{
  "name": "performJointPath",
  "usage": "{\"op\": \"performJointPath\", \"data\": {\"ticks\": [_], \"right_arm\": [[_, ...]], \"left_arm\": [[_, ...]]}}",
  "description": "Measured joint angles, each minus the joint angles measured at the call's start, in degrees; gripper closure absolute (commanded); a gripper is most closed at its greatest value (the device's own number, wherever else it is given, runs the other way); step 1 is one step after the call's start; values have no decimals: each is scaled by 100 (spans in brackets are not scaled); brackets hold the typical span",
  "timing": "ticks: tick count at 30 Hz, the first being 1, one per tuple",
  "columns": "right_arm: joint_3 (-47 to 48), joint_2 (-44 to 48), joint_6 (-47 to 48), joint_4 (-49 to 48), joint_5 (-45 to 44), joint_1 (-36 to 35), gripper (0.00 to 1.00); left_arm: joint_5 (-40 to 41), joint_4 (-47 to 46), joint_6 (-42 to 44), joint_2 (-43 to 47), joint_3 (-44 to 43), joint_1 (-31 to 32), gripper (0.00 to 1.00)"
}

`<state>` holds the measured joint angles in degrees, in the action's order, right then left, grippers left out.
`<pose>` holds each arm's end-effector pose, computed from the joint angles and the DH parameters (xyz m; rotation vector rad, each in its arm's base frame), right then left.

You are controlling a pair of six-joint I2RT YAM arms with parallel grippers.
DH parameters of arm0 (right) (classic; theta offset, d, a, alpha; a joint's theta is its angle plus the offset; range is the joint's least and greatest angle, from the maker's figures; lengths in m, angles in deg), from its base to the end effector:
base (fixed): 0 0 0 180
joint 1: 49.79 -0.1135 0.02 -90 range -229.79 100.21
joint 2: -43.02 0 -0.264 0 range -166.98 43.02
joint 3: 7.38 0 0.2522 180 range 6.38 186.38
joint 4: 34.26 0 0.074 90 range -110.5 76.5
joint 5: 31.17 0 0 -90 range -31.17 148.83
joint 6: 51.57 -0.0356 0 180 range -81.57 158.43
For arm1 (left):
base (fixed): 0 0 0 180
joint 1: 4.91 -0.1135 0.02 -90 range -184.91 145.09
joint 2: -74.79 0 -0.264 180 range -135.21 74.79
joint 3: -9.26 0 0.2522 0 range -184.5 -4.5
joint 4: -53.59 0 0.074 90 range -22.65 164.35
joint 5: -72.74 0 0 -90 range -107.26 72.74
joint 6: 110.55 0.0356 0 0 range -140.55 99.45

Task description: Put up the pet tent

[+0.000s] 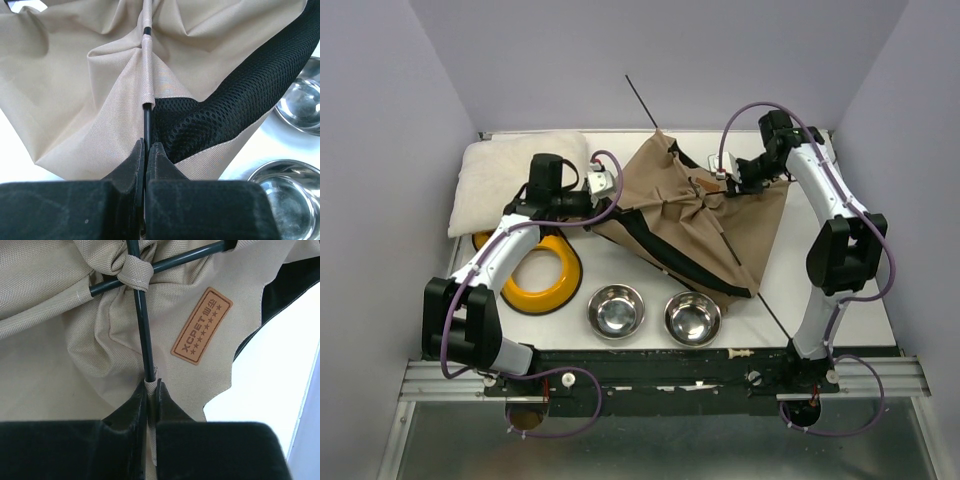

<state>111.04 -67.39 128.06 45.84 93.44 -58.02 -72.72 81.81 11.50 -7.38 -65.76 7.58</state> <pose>0.3866 0.0764 0.2978 -1.9639 1.5487 0.3334 0.2974 -0.0959 0.2891 1.2143 1.5848 -0.8291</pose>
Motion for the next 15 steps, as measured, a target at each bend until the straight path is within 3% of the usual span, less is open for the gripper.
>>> {"op": "performJointPath", "data": {"ticks": [4,5,8,9,15], "right_arm": [[-7,-26,199,105,138,131,94],[-4,-26,236,138,175,153,90],[-4,-20,304,245,321,216,48],[4,-9,293,275,304,247,44],[651,-4,96,686,487,546,44]], "left_arm": [[-2,-131,9,0,2,44,100],[-4,-153,4,0,2,44,100],[-4,-238,-68,-2,-2,44,100],[0,-234,-83,-2,-4,39,100],[2,-101,42,-79,-337,57,100]]}}
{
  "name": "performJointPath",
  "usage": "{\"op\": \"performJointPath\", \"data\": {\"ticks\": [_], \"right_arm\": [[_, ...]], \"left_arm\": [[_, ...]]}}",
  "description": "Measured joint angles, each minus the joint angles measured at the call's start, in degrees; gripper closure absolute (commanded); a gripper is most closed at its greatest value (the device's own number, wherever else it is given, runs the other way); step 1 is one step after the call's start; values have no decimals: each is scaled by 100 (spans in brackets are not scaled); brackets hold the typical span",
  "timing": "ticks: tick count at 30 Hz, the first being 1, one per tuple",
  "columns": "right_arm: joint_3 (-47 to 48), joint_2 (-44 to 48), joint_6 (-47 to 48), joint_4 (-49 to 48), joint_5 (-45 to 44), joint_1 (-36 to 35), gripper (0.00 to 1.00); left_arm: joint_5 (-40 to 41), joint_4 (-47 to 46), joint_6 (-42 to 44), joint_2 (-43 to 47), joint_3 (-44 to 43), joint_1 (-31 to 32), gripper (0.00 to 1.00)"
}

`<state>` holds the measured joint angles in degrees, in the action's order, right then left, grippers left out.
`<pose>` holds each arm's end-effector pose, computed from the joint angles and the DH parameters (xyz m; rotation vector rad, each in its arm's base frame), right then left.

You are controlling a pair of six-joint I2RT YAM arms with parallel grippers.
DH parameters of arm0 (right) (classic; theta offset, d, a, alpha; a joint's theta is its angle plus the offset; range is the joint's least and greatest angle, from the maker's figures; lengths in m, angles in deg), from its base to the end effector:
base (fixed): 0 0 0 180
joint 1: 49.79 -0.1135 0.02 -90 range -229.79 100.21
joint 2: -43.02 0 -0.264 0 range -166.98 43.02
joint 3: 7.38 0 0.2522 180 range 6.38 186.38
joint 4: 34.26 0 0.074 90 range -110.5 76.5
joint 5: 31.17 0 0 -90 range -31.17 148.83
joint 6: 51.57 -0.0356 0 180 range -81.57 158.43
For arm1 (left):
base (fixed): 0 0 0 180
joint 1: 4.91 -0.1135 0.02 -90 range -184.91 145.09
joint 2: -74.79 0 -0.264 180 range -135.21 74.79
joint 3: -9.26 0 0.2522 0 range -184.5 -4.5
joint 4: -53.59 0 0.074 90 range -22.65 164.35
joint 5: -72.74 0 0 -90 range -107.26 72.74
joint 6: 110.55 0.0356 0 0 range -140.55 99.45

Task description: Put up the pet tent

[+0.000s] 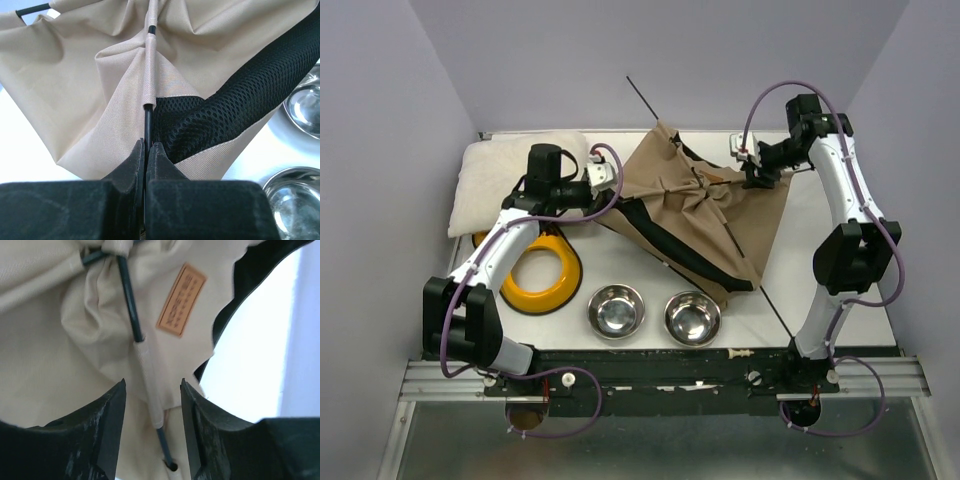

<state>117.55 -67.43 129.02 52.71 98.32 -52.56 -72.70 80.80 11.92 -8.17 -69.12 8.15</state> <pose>0.3854 0.0413 0.3272 -1.8581 1.5677 0.3684 0.3042 -0.1007 0.3057 1.2321 1.5178 -0.7957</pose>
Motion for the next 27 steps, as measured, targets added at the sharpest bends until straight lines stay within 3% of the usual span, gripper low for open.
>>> {"op": "performJointPath", "data": {"ticks": [9,17,19,22,27], "right_arm": [[433,188,-264,76,616,-348,47],[417,44,-181,175,616,-752,55],[378,-46,-118,192,560,-820,65],[282,-138,-17,212,428,-855,97],[243,-94,-68,225,361,-855,99]], "left_arm": [[94,273,369,0,-118,83,100],[125,282,439,4,-118,94,100],[138,299,452,20,-118,94,100],[162,315,461,70,-118,94,100],[223,369,455,330,-118,157,100]]}}
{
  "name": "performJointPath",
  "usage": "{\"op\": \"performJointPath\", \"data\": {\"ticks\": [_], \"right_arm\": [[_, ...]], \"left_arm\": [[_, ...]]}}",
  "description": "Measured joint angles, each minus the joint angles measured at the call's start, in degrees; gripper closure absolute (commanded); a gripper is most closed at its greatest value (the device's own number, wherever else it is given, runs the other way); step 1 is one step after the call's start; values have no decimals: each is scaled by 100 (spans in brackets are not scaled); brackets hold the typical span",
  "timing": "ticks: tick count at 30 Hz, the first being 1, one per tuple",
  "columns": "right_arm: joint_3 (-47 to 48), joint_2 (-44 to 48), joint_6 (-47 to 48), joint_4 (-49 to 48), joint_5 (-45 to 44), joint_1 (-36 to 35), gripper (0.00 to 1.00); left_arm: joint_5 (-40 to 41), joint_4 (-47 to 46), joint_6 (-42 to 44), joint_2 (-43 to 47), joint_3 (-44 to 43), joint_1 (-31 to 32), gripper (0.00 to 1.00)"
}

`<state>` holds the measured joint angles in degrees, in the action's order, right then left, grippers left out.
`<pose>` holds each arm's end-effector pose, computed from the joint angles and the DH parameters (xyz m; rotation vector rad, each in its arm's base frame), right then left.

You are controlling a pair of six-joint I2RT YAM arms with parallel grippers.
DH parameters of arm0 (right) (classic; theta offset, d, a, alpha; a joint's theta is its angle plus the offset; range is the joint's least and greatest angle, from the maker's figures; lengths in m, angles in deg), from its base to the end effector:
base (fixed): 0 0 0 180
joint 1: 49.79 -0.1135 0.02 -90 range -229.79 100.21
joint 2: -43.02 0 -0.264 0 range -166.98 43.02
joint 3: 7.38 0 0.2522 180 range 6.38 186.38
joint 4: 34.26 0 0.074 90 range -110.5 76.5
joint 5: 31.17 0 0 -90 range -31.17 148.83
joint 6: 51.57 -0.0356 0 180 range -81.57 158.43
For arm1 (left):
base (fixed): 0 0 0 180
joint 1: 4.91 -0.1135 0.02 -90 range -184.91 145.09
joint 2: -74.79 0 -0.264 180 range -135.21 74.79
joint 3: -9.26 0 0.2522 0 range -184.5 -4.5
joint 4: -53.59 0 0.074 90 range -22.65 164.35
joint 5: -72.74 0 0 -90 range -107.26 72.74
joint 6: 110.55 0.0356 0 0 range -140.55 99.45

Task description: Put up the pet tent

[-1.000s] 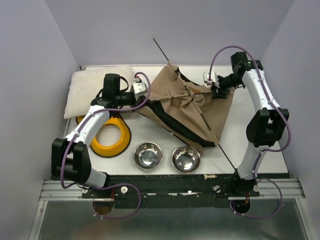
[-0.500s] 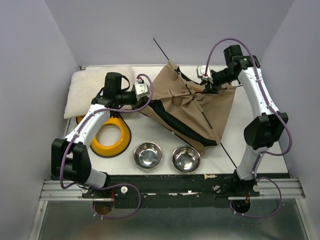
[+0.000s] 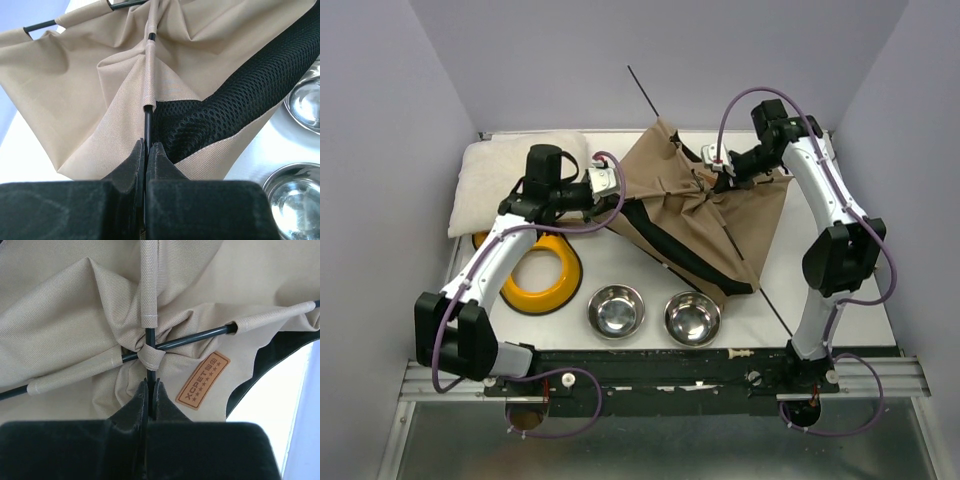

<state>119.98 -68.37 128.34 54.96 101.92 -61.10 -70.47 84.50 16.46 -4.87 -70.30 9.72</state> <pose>0.3753 0.0999 0.3329 -1.9442 1.4158 0.5097 0.2894 -0.1050 0.3237 1.2955 1.4572 -0.7158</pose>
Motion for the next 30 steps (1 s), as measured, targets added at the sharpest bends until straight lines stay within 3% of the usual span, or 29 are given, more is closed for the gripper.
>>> {"op": "performJointPath", "data": {"ticks": [5,6,8,9,11,12,14,15,30], "right_arm": [[-625,758,-791,-675,-26,7,99],[-844,1021,-1025,-940,-26,15,99],[-1300,1604,-1504,-1493,-31,46,99],[-1547,1897,-1733,-1840,-46,50,99],[-1952,2371,-2138,-2374,-87,52,99],[-2048,2509,-2339,-2570,-131,52,99],[-2072,2568,-2734,-2944,-229,48,99],[-2074,2542,-2935,-3136,-280,42,99],[-2732,2651,-5101,-5648,-1117,66,99]], "left_arm": [[197,-151,-107,409,4,160,100],[271,-256,-138,498,4,208,94],[446,-509,-214,673,2,282,54],[549,-664,-251,761,2,313,40],[763,-1014,-411,855,-46,328,25],[903,-1220,-544,859,-142,330,13],[1108,-1558,-807,839,-321,330,9],[1209,-1722,-935,839,-391,328,1],[1899,-3952,-3539,817,-1058,323,1]]}}
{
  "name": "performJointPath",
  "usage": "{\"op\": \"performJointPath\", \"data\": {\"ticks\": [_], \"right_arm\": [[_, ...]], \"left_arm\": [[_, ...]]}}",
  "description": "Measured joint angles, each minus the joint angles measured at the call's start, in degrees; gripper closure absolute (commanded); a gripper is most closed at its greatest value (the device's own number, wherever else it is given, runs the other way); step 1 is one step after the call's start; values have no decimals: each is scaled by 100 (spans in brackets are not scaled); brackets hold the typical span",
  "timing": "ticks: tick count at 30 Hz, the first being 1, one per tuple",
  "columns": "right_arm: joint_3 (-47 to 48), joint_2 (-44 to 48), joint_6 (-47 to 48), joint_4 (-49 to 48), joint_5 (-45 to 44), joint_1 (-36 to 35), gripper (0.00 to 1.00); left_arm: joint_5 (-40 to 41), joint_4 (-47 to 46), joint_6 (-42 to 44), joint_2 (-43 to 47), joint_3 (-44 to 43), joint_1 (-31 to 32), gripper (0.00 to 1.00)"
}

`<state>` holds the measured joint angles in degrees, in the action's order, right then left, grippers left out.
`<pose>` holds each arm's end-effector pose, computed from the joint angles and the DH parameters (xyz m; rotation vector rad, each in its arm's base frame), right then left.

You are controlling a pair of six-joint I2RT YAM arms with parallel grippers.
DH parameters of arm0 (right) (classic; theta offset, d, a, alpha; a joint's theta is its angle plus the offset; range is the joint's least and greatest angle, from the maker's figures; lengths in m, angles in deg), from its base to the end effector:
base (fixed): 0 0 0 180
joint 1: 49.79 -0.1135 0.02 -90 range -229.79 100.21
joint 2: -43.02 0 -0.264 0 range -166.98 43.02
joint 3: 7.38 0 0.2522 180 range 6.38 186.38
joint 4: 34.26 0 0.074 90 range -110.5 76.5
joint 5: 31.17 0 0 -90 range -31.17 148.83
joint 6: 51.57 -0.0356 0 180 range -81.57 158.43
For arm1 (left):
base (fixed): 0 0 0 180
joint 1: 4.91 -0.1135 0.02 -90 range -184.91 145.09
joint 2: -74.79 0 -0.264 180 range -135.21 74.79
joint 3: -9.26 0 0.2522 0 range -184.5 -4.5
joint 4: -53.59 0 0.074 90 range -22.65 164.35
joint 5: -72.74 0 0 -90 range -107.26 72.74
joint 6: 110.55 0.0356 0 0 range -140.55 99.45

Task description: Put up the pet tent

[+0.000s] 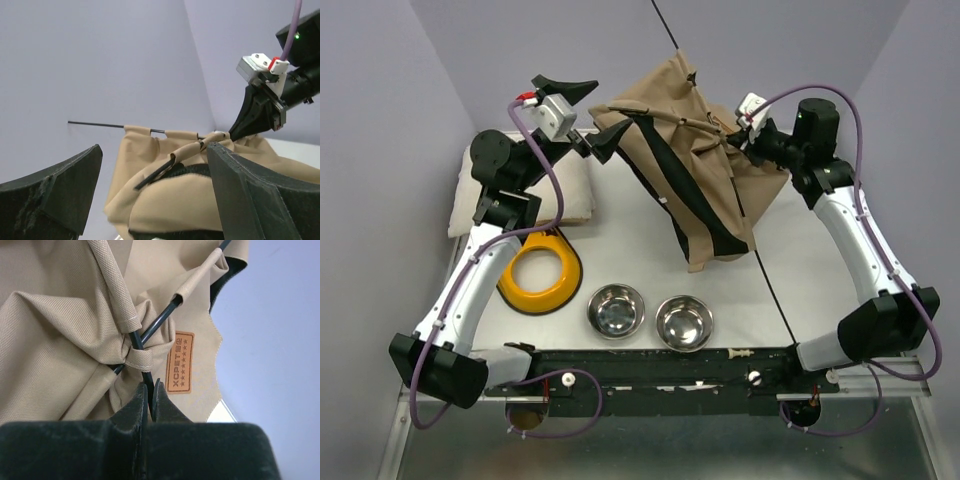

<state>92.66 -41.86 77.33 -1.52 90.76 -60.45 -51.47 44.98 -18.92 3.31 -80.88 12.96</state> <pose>0.3299 0.0813 0.4109 -1.0935 1.4719 0.1774 0.2480 -0.1010 0.4919 0.7152 0.9653 -0.5752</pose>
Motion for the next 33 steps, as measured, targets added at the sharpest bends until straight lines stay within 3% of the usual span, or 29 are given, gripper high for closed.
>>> {"op": "performJointPath", "data": {"ticks": [10,14,24,33], "right_arm": [[-1150,1508,-326,-621,107,92,99],[-1379,1731,-763,-1075,-275,85,99],[-693,721,-1878,-3060,-2146,85,99],[-313,216,-2308,-4144,-3161,-70,99]], "left_arm": [[503,-328,-597,761,511,0,1],[754,-273,-660,894,610,0,1],[940,-142,-896,385,503,0,2],[-72,-109,-1290,-212,354,4,6]]}}
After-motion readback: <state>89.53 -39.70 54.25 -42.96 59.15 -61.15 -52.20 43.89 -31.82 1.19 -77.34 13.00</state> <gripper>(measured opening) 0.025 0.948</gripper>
